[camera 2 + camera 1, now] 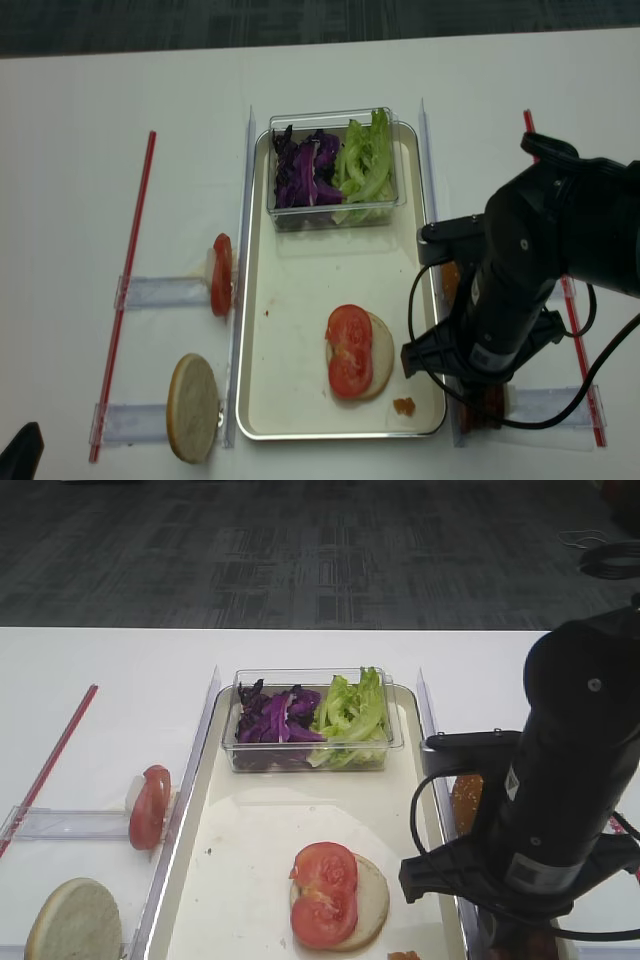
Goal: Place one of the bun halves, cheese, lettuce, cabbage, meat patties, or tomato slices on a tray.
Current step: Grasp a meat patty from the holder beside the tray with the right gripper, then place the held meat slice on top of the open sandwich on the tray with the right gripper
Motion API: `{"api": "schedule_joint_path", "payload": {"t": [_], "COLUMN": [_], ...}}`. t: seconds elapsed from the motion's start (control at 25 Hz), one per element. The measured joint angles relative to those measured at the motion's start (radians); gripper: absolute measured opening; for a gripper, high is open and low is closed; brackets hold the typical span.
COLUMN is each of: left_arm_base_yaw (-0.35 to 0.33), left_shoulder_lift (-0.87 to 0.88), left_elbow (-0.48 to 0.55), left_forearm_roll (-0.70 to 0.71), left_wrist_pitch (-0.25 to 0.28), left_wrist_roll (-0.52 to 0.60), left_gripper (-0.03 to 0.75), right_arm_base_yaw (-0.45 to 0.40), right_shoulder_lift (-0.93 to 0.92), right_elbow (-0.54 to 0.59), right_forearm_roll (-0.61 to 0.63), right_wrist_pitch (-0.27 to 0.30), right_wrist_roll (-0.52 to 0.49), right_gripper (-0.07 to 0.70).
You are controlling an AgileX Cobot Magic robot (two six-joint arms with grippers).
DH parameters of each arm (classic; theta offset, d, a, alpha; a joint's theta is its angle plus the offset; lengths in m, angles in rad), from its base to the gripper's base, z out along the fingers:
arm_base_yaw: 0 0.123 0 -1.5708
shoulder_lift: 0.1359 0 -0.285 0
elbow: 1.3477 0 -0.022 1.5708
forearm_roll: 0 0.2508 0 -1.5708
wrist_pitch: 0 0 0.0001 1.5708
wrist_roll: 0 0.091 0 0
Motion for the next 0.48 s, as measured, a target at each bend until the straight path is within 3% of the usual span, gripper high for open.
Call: {"api": "schedule_joint_path", "payload": {"t": [0.48], "left_arm_base_yaw": [0.000], "left_shoulder_lift": [0.000], "left_elbow": [0.000], "left_forearm_roll": [0.000], "left_wrist_pitch": [0.000], "left_wrist_roll": [0.000], "left_gripper": [0.420], "right_arm_base_yaw": [0.000], "right_shoulder_lift": [-0.011], "right_elbow": [0.000], "right_forearm_roll": [-0.004], "right_wrist_pitch": [-0.002], "right_wrist_roll": [0.000], "right_gripper": [0.036]}}
